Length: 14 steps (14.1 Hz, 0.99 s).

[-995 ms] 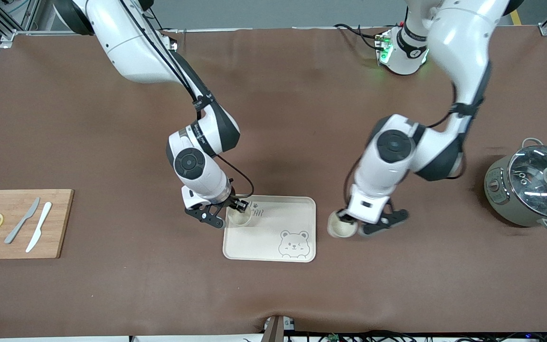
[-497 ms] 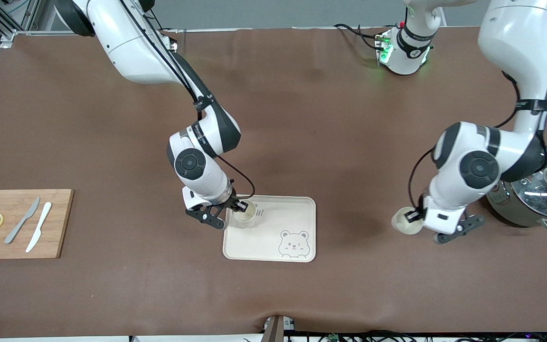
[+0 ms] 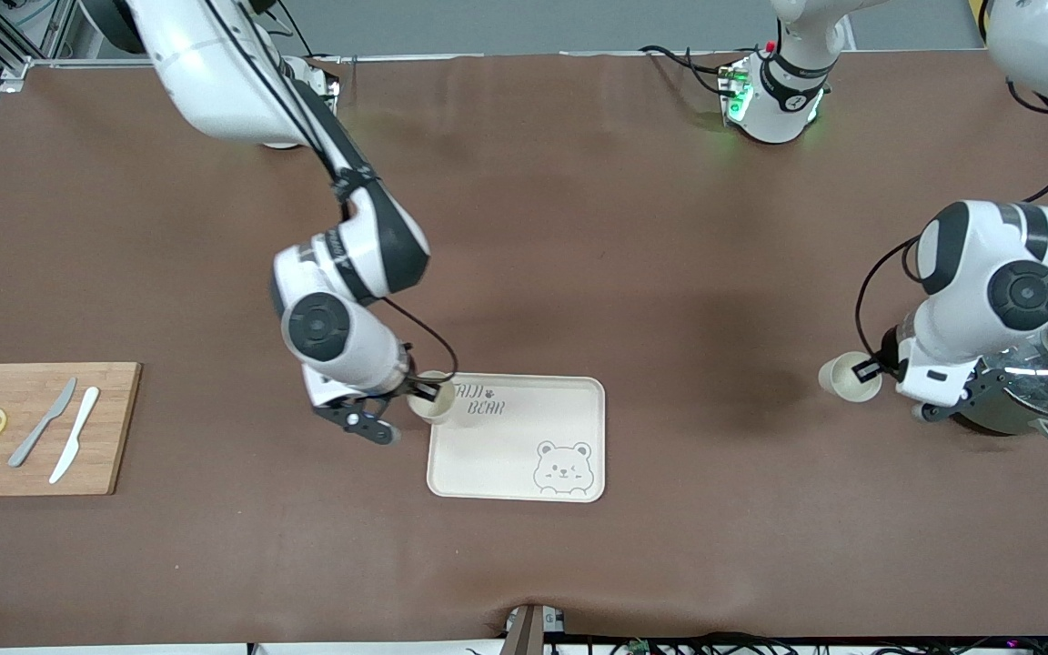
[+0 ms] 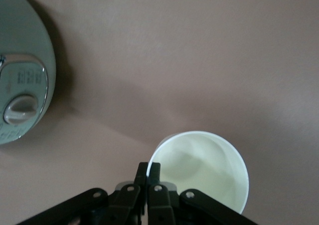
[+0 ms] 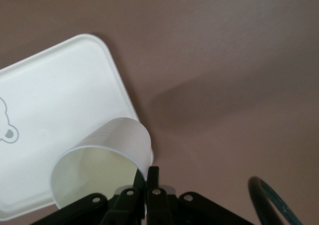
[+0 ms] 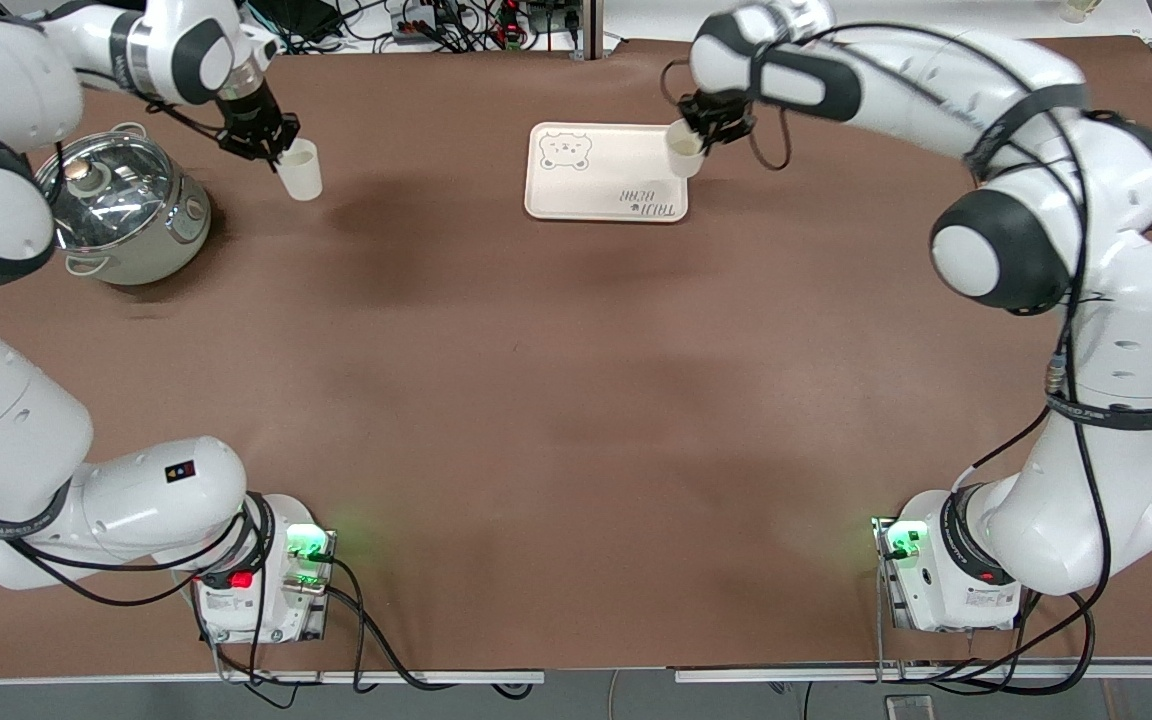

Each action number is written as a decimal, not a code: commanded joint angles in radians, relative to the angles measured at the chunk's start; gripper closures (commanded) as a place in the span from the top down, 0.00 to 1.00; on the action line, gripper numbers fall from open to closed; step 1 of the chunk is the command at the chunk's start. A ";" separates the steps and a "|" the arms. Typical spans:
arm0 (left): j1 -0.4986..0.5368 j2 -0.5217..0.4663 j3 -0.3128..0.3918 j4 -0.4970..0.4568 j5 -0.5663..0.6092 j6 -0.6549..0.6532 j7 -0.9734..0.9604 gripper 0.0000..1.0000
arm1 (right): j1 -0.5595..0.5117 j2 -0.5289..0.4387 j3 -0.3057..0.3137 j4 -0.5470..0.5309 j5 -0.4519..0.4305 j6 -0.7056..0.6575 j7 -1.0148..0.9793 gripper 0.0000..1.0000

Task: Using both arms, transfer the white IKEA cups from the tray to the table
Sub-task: 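Carry the cups outward and set them on the table with both grippers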

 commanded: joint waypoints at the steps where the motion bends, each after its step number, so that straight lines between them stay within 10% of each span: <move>1: 0.164 -0.022 -0.117 -0.085 -0.026 0.060 0.066 0.00 | -0.058 -0.112 0.013 -0.119 -0.003 -0.018 -0.100 0.00; 2: 0.181 -0.017 -0.131 -0.085 -0.026 0.059 0.074 0.00 | -0.078 -0.138 0.013 -0.154 -0.003 -0.019 -0.138 0.00; 5: 0.183 -0.005 -0.131 -0.066 -0.026 0.059 0.164 1.00 | -0.149 -0.228 0.012 -0.292 -0.007 -0.019 -0.296 0.00; 14: 0.180 -0.019 -0.183 0.165 -0.104 -0.167 0.149 1.00 | -0.368 -0.376 0.013 -0.599 -0.114 0.065 -0.667 0.00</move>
